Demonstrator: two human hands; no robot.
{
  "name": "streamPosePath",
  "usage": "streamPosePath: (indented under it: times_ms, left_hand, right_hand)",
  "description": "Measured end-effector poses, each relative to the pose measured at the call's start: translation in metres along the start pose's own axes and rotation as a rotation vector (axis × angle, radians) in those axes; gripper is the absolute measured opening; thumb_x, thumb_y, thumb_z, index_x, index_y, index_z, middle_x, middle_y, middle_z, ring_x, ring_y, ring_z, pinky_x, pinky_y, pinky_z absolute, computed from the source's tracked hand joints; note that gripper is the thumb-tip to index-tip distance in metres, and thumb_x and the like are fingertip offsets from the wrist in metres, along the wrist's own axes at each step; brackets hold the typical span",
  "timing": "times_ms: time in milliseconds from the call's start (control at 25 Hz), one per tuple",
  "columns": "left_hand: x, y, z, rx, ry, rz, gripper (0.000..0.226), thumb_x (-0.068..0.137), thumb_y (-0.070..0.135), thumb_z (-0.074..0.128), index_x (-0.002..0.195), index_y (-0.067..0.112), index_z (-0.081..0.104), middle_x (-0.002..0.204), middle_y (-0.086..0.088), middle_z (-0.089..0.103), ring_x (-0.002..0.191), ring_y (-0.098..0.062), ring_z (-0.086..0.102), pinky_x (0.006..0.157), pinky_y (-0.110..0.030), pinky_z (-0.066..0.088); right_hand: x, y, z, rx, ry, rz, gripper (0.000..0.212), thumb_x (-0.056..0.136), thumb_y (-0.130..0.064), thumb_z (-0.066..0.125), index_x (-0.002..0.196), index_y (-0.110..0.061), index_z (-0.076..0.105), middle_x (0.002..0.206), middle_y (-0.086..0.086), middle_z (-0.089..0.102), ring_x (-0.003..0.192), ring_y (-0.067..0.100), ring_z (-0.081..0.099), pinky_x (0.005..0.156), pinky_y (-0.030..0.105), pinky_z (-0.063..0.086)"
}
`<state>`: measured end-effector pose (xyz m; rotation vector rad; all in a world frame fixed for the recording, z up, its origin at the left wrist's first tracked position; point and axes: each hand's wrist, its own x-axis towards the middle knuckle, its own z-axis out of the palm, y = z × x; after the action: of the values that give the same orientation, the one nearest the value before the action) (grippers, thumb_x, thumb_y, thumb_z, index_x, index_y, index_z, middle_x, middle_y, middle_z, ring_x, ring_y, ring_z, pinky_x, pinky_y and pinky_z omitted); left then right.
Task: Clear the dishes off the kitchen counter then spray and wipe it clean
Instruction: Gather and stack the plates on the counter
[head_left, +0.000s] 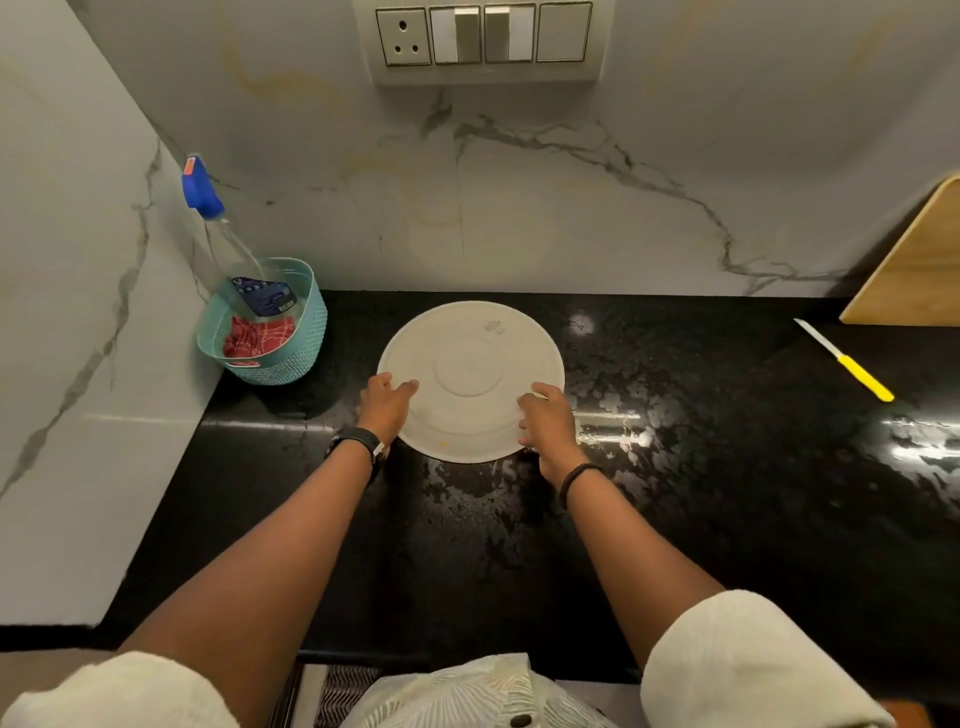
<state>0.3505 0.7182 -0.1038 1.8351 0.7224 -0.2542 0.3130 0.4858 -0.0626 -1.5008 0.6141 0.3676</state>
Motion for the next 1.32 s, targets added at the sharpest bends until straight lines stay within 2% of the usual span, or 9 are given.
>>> streamPosePath:
  times_ms: [80,280,480,560,720,880,1000,1120,1320]
  left_hand:
    - [0.005,-0.002,-0.006,0.087,0.004,0.05,0.079,0.086,0.053,0.065,0.151,0.019,0.038,0.153,-0.009,0.043,0.139,-0.034,0.04,0.115,-0.054,0.035]
    - [0.036,0.018,-0.021,0.229,-0.027,0.109,0.085,0.093,0.051,0.064,0.159,0.021,0.021,0.161,-0.008,0.036,0.148,-0.034,0.03,0.121,-0.052,0.026]
    - [0.062,0.037,-0.015,0.139,0.003,0.032,0.064,0.093,0.049,0.063,0.142,0.014,0.04,0.144,-0.013,0.052,0.126,-0.031,0.052,0.109,-0.046,0.041]
    - [0.065,0.052,-0.015,-0.05,-0.04,-0.038,0.062,0.096,0.046,0.059,0.143,0.008,0.046,0.134,-0.012,0.059,0.111,-0.027,0.058,0.103,-0.044,0.045]
    - [0.075,0.053,-0.022,-0.064,-0.095,-0.101,0.058,0.102,0.048,0.047,0.148,0.013,0.046,0.133,-0.008,0.06,0.116,-0.027,0.055,0.101,-0.042,0.041]
    - [0.072,0.053,-0.013,0.478,-0.122,0.035,0.069,0.092,0.057,0.055,0.146,0.014,0.048,0.144,-0.014,0.05,0.127,-0.038,0.049,0.107,-0.046,0.042]
    - [0.067,0.051,-0.007,0.781,-0.097,0.184,0.075,0.093,0.063,0.051,0.149,0.014,0.044,0.152,-0.022,0.039,0.135,-0.045,0.04,0.112,-0.049,0.035]
    - [0.07,0.056,-0.012,0.685,-0.168,0.137,0.085,0.084,0.071,0.046,0.147,0.014,0.048,0.151,-0.019,0.045,0.131,-0.041,0.048,0.111,-0.047,0.04]
    - [0.072,0.062,-0.016,0.683,-0.226,0.148,0.055,0.106,0.044,0.04,0.147,0.008,0.049,0.151,-0.015,0.048,0.132,-0.033,0.049,0.11,-0.042,0.037]
  right_hand:
    - [0.004,0.003,-0.016,-0.019,0.044,-0.047,0.054,0.099,-0.018,0.057,0.15,-0.017,0.043,0.125,-0.006,0.056,0.111,0.018,0.053,0.096,0.038,0.05]
    - [0.016,-0.002,-0.035,-0.008,-0.038,0.008,0.036,0.1,-0.017,0.058,0.133,-0.017,0.043,0.113,-0.008,0.055,0.111,0.018,0.055,0.071,0.025,0.041]
    - [0.03,0.004,-0.041,-0.074,-0.05,0.098,0.055,0.093,-0.027,0.063,0.144,-0.015,0.044,0.136,0.0,0.056,0.118,0.016,0.054,0.092,0.036,0.05]
    - [0.035,-0.001,-0.047,-0.074,-0.025,0.121,0.056,0.096,-0.025,0.061,0.147,-0.012,0.043,0.142,0.004,0.053,0.124,0.02,0.052,0.084,0.033,0.051]
    - [0.038,-0.007,-0.052,-0.067,-0.011,0.139,0.048,0.1,-0.02,0.058,0.144,-0.007,0.046,0.141,0.011,0.056,0.123,0.023,0.055,0.075,0.03,0.052]
    - [0.031,-0.004,-0.049,0.072,0.092,0.128,0.04,0.1,-0.009,0.052,0.14,-0.006,0.047,0.144,0.026,0.053,0.131,0.039,0.054,0.104,0.046,0.053]
    - [0.026,-0.006,-0.053,0.218,0.11,0.168,0.037,0.101,-0.007,0.048,0.137,-0.002,0.053,0.133,0.023,0.063,0.1,0.032,0.069,0.082,0.039,0.06]
    - [0.029,-0.015,-0.058,0.337,0.071,0.247,0.026,0.101,-0.008,0.043,0.119,0.0,0.058,0.109,0.011,0.063,0.074,0.017,0.062,0.056,0.024,0.05]
    - [0.022,-0.012,-0.035,0.32,-0.081,0.26,0.025,0.098,-0.037,0.061,0.112,-0.016,0.059,0.069,-0.005,0.053,0.044,0.005,0.035,0.035,0.017,0.024]
